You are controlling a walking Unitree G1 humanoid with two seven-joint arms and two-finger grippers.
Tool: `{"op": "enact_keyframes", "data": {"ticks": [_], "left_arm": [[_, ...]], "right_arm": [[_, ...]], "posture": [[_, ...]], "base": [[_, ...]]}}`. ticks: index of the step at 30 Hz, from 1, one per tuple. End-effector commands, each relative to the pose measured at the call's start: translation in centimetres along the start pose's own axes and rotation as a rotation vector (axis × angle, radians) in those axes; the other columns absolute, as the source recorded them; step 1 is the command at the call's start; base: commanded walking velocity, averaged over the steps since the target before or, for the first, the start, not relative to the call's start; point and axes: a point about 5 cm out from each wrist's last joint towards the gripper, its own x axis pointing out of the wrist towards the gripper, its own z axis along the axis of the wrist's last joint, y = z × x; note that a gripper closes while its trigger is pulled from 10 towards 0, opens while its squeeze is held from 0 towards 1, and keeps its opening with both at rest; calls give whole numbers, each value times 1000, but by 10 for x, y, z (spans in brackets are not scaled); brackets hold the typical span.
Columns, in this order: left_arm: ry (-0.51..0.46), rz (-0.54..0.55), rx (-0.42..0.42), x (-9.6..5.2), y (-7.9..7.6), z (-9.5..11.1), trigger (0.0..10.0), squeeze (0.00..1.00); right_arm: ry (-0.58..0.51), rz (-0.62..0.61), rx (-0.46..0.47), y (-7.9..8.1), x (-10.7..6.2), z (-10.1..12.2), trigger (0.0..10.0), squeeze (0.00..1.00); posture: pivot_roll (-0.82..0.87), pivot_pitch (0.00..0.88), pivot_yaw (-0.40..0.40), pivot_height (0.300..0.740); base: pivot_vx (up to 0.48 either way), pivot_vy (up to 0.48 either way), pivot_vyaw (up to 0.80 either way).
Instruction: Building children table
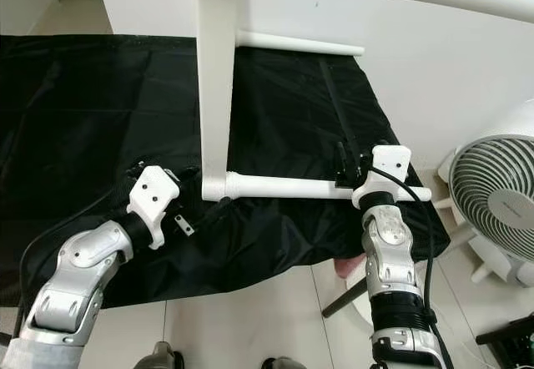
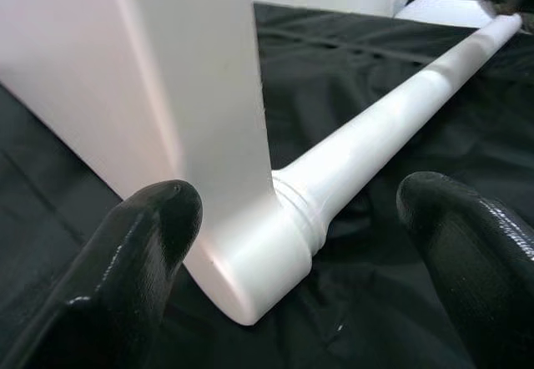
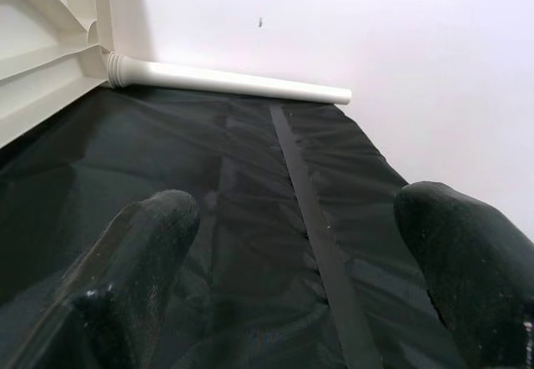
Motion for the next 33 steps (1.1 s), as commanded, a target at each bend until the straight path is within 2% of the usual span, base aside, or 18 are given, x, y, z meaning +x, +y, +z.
{"op": "enact_keyframes", "data": {"ticks": [1, 7, 11, 15, 22, 33], "left_arm": [[23, 215, -24, 2, 7, -1, 10000, 0], [19, 220, -32, 8, 0, 3, 10000, 0], [39, 313, -66, 18, 2, 7, 10000, 0], [67, 354, -80, 18, 5, 4, 10000, 0], [129, 352, -55, 7, 10, -2, 10000, 0], [193, 390, -68, -1, 14, -6, 10000, 0]], "right_arm": [[6, -14, 5, -1, -3, -2, 10000, 0], [6, -15, 7, 0, -3, -2, 10000, 0], [6, -13, 19, 4, -2, -3, 10000, 0], [7, -12, 24, 5, -2, -3, 10000, 0], [8, -15, 26, 5, -3, -4, 10000, 0], [2, -8, 26, 5, -3, -2, 10000, 0]], "posture": [[90, 95, -69, 740], [94, 96, -69, 740], [99, 96, -67, 740], [98, 96, -62, 740], [97, 98, -61, 740], [93, 99, -63, 740]], "base": [[0, 0, 0], [0, 0, 0], [0, 0, 0], [0, 0, 0], [0, 0, 0], [0, 0, 0]]}}
